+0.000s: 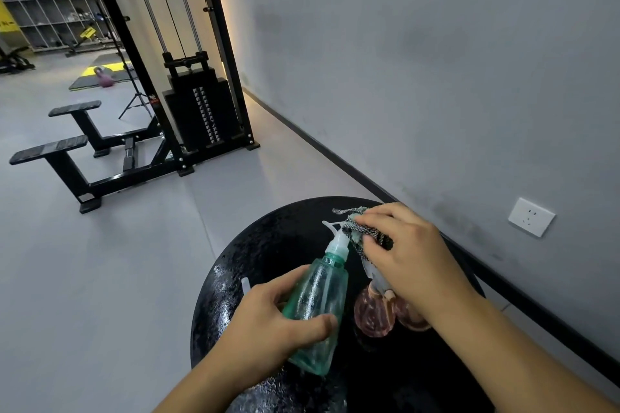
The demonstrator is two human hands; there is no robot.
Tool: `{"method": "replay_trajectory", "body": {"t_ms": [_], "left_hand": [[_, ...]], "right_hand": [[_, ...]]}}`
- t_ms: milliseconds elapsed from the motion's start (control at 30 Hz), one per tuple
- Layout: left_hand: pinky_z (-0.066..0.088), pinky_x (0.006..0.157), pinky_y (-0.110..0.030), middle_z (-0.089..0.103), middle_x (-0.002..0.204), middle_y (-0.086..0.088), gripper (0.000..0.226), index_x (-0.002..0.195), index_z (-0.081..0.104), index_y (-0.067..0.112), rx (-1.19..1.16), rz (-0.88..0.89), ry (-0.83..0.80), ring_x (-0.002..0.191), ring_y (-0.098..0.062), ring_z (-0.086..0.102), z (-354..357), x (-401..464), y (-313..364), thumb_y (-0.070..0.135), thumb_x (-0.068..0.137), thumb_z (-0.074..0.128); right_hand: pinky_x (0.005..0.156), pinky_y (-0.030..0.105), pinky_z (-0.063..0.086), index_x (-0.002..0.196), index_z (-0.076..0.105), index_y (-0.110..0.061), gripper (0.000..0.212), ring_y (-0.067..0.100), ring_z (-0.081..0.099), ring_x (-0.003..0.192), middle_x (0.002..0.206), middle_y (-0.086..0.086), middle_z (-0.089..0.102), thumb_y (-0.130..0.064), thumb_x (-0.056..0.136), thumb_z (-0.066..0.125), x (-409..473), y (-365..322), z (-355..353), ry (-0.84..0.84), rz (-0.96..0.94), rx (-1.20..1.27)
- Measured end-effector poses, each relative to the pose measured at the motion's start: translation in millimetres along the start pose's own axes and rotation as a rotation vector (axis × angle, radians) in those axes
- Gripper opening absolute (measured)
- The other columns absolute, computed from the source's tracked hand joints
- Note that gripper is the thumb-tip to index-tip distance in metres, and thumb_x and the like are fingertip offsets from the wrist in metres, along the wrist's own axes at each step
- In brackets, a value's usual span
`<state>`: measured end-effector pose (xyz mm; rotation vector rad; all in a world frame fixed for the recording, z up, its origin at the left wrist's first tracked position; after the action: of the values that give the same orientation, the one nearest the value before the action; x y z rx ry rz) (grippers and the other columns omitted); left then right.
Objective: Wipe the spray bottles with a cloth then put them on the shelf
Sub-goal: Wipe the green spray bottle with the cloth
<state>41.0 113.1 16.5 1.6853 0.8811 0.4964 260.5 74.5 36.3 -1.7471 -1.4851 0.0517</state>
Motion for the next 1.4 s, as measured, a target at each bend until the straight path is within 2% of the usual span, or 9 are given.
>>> {"method": "replay_trajectory", "body": {"t_ms": [100, 200, 400, 533, 800, 1000, 1100, 1300, 1400], "left_hand": [[0.062, 0.087, -0.029, 0.082, 0.108, 0.004, 0.051, 0.123, 0.072, 0.046, 0.005, 0.009, -0.015, 0.098, -0.018, 0.079, 2, 1, 1, 0.014, 0.086, 0.089], [0.063, 0.093, -0.035, 0.082, 0.108, 0.003, 0.052, 0.122, 0.072, 0.05, 0.026, 0.015, -0.022, 0.099, -0.019, 0.079, 5, 1, 0, 0.015, 0.087, 0.088], [0.062, 0.08, -0.025, 0.082, 0.105, 0.003, 0.052, 0.119, 0.074, 0.049, -0.023, 0.023, 0.014, 0.092, -0.018, 0.08, -1, 1, 4, 0.014, 0.084, 0.09], [0.063, 0.085, -0.03, 0.082, 0.107, 0.004, 0.056, 0.117, 0.071, 0.057, -0.027, 0.025, -0.011, 0.094, -0.019, 0.08, 1, 1, 4, 0.014, 0.085, 0.089], [0.062, 0.08, -0.026, 0.083, 0.105, -0.001, 0.052, 0.123, 0.075, 0.039, -0.129, 0.03, 0.031, 0.093, -0.023, 0.081, -2, 5, 1, 0.01, 0.083, 0.089], [0.063, 0.077, -0.03, 0.083, 0.106, -0.005, 0.049, 0.11, 0.08, 0.047, -0.192, 0.036, 0.117, 0.092, -0.024, 0.08, -9, 12, -2, 0.011, 0.079, 0.088], [0.062, 0.076, -0.028, 0.083, 0.106, -0.004, 0.048, 0.111, 0.08, 0.046, -0.204, 0.043, 0.117, 0.092, -0.024, 0.081, -10, 12, -2, 0.017, 0.074, 0.089], [0.066, 0.082, -0.035, 0.083, 0.107, -0.003, 0.052, 0.113, 0.078, 0.051, -0.144, 0.062, 0.075, 0.095, -0.025, 0.08, -7, 11, -3, 0.01, 0.083, 0.088], [0.063, 0.077, -0.028, 0.083, 0.106, -0.003, 0.053, 0.107, 0.08, 0.052, -0.188, 0.076, 0.1, 0.093, -0.021, 0.08, -9, 12, -3, 0.006, 0.08, 0.087]], "right_hand": [[0.1, 0.032, 0.053, 0.119, 0.077, -0.028, 0.032, 0.008, 0.061, 0.112, 0.116, -0.02, 0.062, -0.013, 0.092, 0.07, -4, -7, 1, 0.024, -0.021, 0.015], [0.101, 0.023, 0.049, 0.12, 0.077, -0.028, 0.034, 0.006, 0.059, 0.115, 0.119, -0.02, 0.061, -0.01, 0.091, 0.071, -11, -21, 6, -0.008, -0.092, 0.04], [0.099, 0.03, 0.053, 0.118, 0.077, -0.027, 0.033, 0.006, 0.059, 0.113, 0.116, -0.021, 0.061, -0.01, 0.091, 0.068, -4, -12, -2, 0.013, -0.061, 0.031], [0.1, 0.032, 0.053, 0.118, 0.077, -0.027, 0.033, 0.008, 0.06, 0.114, 0.117, -0.02, 0.061, -0.01, 0.091, 0.069, -6, -16, -1, 0.031, -0.062, 0.037], [0.1, 0.033, 0.053, 0.117, 0.078, -0.028, 0.033, 0.008, 0.06, 0.113, 0.118, -0.021, 0.06, -0.011, 0.09, 0.07, -5, -14, -2, 0.033, -0.056, 0.033], [0.09, 0.007, 0.039, 0.114, 0.076, -0.035, 0.029, 0.0, 0.055, 0.108, 0.112, -0.025, 0.057, -0.018, 0.092, 0.069, -11, -12, 10, -0.124, -0.004, -0.002], [0.086, 0.003, 0.035, 0.113, 0.076, -0.035, 0.027, -0.002, 0.054, 0.108, 0.111, -0.026, 0.056, -0.02, 0.092, 0.068, -11, -11, 10, -0.134, 0.026, 0.003], [0.093, 0.014, 0.046, 0.116, 0.076, -0.032, 0.03, -0.004, 0.057, 0.103, 0.114, -0.025, 0.058, -0.016, 0.092, 0.069, -11, -13, 5, -0.063, 0.011, 0.045], [0.094, 0.015, 0.045, 0.114, 0.076, -0.034, 0.028, -0.002, 0.055, 0.111, 0.113, -0.026, 0.057, -0.018, 0.092, 0.069, -13, -12, 7, -0.121, 0.025, 0.028]]}}
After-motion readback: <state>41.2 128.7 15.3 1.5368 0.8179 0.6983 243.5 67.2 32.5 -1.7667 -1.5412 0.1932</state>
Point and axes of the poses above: each hand's wrist, its own x-axis towards the middle knuckle, its own z-axis out of the palm, y = z × x, the point moved 4 cm from there along x, towards the middle knuckle
